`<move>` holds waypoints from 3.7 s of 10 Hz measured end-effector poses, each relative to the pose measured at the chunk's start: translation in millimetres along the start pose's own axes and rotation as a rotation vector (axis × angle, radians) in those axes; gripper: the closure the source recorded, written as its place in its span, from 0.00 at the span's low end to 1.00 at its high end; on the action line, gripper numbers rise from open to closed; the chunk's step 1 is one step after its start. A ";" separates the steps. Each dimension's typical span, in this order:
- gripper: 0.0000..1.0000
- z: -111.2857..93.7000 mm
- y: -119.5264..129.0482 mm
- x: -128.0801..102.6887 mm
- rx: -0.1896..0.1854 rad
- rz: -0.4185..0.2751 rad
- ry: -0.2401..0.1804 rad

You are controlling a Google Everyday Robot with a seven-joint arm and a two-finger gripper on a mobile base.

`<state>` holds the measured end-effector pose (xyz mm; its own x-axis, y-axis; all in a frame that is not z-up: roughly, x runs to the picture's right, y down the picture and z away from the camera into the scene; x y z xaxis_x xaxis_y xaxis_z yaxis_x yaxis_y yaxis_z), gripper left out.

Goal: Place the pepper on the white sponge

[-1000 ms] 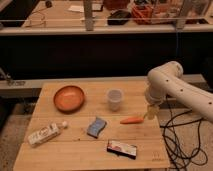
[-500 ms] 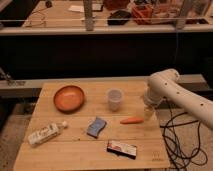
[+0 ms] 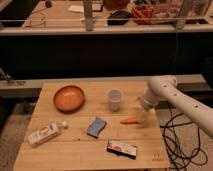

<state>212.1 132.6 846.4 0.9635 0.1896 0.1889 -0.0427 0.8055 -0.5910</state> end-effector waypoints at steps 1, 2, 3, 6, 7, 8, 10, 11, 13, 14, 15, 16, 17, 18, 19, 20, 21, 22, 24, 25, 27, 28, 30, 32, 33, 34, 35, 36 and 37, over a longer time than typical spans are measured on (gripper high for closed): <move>0.20 3.8 2.1 -2.8 0.001 -0.005 -0.005; 0.20 10.9 7.2 -4.2 -0.003 0.004 -0.005; 0.20 17.7 11.2 -10.4 -0.008 0.005 -0.003; 0.20 35.0 17.6 -28.6 -0.013 -0.003 -0.008; 0.20 39.0 17.1 -24.9 -0.011 -0.003 -0.009; 0.20 42.2 17.3 -20.5 -0.009 -0.008 -0.008; 0.20 45.1 18.4 -27.0 -0.007 -0.027 -0.007; 0.22 47.5 19.3 -34.9 -0.009 -0.034 -0.010; 0.39 50.4 22.6 -34.5 -0.011 -0.035 -0.017; 0.49 51.8 23.6 -33.4 -0.011 -0.038 -0.017; 0.59 54.1 24.6 -36.8 -0.012 -0.047 -0.018; 0.69 56.6 25.1 -42.9 -0.014 -0.052 -0.020; 0.80 60.2 24.0 -46.6 -0.012 -0.045 -0.020; 0.91 61.6 21.5 -47.5 -0.008 -0.032 -0.017; 0.97 60.0 19.7 -49.5 -0.007 -0.026 -0.013; 0.99 55.5 18.6 -57.0 -0.009 -0.037 -0.012; 0.99 52.3 20.8 -67.7 -0.011 -0.060 -0.011; 0.99 51.1 22.4 -83.3 -0.011 -0.074 -0.010; 0.99 50.6 23.5 -127.1 -0.011 -0.110 -0.009; 0.99 49.2 25.0 -148.5 -0.011 -0.135 -0.006; 0.99 47.1 27.2 -182.9 -0.018 -0.188 -0.007; 0.99 47.9 28.6 -206.9 -0.029 -0.236 -0.010; 0.99 49.7 34.5 -218.0 -0.030 -0.269 -0.013; 0.99 50.6 38.2 -225.3 -0.029 -0.303 -0.028; 0.99 52.3 33.8 -231.3 -0.030 -0.320 -0.037; 0.99 54.0 30.3 -234.9 -0.031 -0.331 -0.042; 0.99 54.6 29.9 -234.6 -0.033 -0.338 -0.045; 0.99 54.7 30.9 -234.0 -0.034 -0.341 -0.048; 0.99 56.2 31.1 -235.7 -0.036 -0.347 -0.051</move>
<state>-31.2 144.5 827.6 0.9043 -0.0636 0.4220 0.2956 0.8066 -0.5119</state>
